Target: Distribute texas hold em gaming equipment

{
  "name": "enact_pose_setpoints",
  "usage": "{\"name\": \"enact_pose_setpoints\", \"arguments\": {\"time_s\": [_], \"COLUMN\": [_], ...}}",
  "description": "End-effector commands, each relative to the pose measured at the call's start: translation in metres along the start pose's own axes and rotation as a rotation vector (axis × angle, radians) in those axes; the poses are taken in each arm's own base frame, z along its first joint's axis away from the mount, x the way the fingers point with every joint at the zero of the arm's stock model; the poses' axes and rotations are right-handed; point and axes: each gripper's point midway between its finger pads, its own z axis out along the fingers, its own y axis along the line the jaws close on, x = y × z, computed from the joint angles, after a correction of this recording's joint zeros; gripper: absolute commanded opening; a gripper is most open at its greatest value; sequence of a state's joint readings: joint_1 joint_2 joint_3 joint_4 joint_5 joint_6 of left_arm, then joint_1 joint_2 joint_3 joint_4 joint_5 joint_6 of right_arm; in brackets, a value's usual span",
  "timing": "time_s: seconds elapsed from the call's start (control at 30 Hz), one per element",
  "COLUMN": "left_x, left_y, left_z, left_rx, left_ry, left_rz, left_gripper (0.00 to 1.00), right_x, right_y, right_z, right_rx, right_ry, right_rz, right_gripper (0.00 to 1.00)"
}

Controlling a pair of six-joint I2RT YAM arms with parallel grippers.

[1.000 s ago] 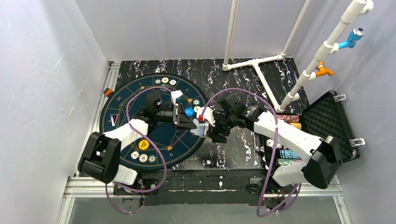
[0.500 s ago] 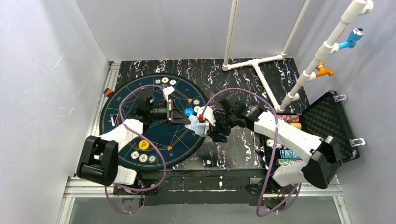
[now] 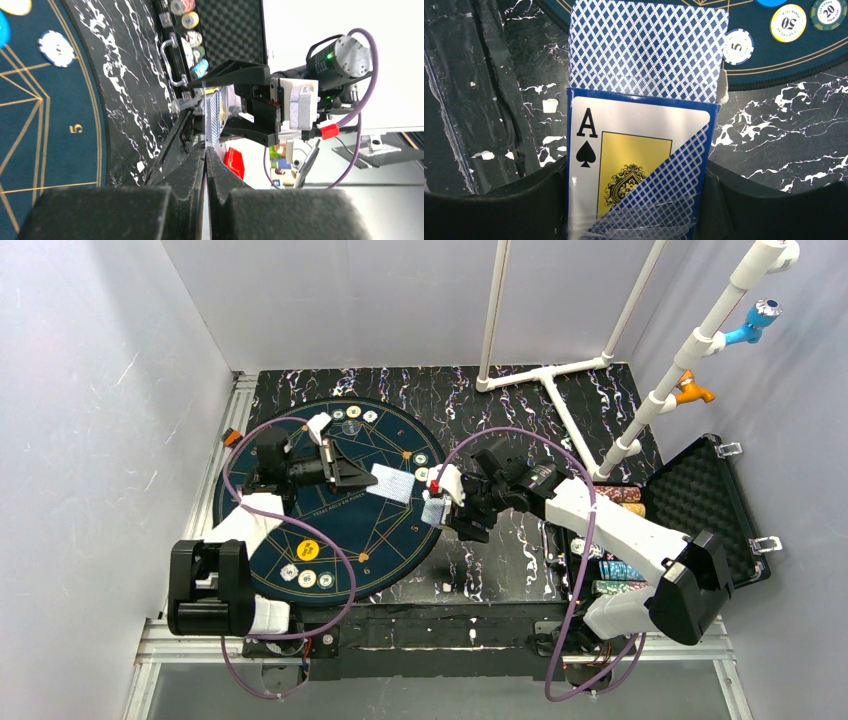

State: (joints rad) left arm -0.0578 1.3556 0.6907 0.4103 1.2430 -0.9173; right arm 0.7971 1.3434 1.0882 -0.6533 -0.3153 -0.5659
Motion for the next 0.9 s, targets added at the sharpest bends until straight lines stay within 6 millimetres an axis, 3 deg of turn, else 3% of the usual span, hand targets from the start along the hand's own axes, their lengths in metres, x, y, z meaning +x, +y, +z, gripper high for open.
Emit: {"name": "enact_pose_setpoints", "arguments": {"time_s": [0.0, 0.17, 0.2, 0.3, 0.47, 0.8, 0.87], "left_x": [-0.023, -0.05, -0.044, -0.033, -0.032, -0.024, -0.014], "left_y": [-0.007, 0.025, 0.047, 0.084, 0.129, 0.167, 0.168], "left_z": [-0.025, -0.041, -0.043, -0.045, -0.052, -0.028, -0.013], "left_rx": [0.02, -0.082, -0.189, -0.36, -0.516, -0.582, -0.585], "left_ry": [-0.052, -0.137, -0.138, -0.097, -0.11, -0.057, -0.015], "left_rz": [0.048, 0.057, -0.01, 0.001, -0.037, -0.072, -0.061], "left_gripper": [0.0, 0.0, 0.0, 0.0, 0.0, 0.0, 0.0], "right_x": [-0.014, -0.013, -0.013, -0.013, -0.011, -0.007, -0.006], "right_y": [-0.009, -0.016, -0.017, -0.022, -0.025, -0.026, -0.026], "right_z": [-0.006, -0.007, -0.008, -0.01, -0.009, -0.005, -0.005], "right_rx": [0.034, 0.039, 0.039, 0.045, 0.045, 0.043, 0.044], "right_ry": [-0.066, -0.076, -0.08, -0.086, -0.086, -0.09, -0.091], "right_rz": [0.003, 0.027, 0.032, 0.044, 0.053, 0.067, 0.07], "right_gripper": [0.01, 0.01, 0.01, 0.01, 0.01, 0.01, 0.01]}}
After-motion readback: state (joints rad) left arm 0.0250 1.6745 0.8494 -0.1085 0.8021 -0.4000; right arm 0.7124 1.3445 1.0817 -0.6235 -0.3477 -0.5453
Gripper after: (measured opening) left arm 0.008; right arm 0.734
